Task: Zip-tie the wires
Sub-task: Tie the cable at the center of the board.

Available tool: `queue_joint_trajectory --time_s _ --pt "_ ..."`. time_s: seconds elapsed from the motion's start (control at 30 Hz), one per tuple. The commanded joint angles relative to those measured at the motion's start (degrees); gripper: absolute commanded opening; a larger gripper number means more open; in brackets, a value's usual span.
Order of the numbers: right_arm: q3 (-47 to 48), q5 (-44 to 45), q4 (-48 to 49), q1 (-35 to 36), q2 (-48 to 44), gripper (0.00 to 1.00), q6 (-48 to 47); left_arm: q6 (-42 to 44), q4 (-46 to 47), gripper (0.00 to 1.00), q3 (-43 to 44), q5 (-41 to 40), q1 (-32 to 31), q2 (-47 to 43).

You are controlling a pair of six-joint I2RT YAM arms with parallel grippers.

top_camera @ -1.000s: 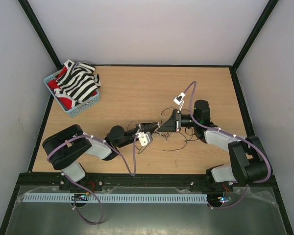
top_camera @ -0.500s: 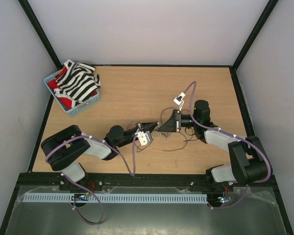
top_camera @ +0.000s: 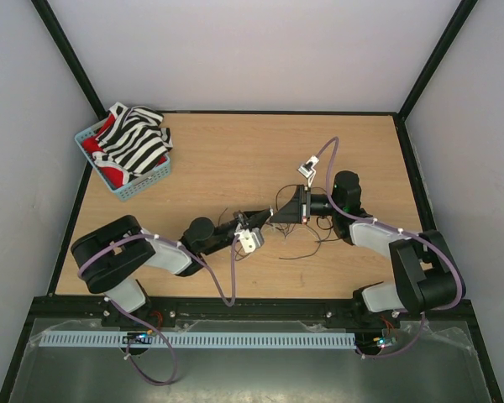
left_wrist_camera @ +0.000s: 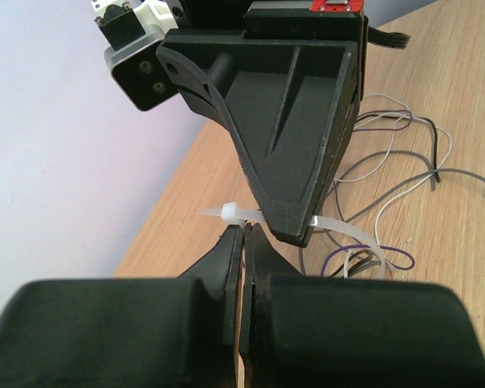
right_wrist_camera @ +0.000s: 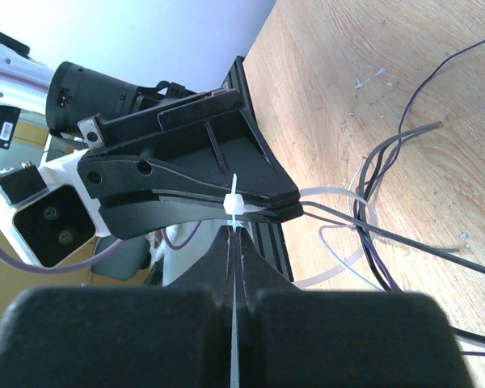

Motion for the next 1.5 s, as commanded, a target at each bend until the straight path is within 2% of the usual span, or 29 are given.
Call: queue_joint_trajectory --time_s 0.0,0.93,1.17,1.3,1.47 --pt "0.03 0.36 5.31 -0.27 1.22 0.00 3.96 4.16 2.01 0.00 0.28 -1.83 -1.94 1.04" --pt "5.98 3.91 4.01 -0.31 9.13 0.00 6.42 11.99 2.01 0.00 -1.50 -6.42 -6.38 0.44" --pt "6.90 2.73 2.76 -0.29 10.15 0.00 5.90 10.93 2.01 0.00 -0.72 -7.57 -6.43 1.33" --pt "5.79 1.81 -1.31 -0.31 9.06 0.00 3.35 5.83 2.01 0.00 -0.56 -7.56 -5.10 0.85" --pt "5.16 2.18 -9.36 -0.31 5.05 0.16 -3.34 -0.37 2.01 0.00 -1.10 -6.72 -2.29 -0.34"
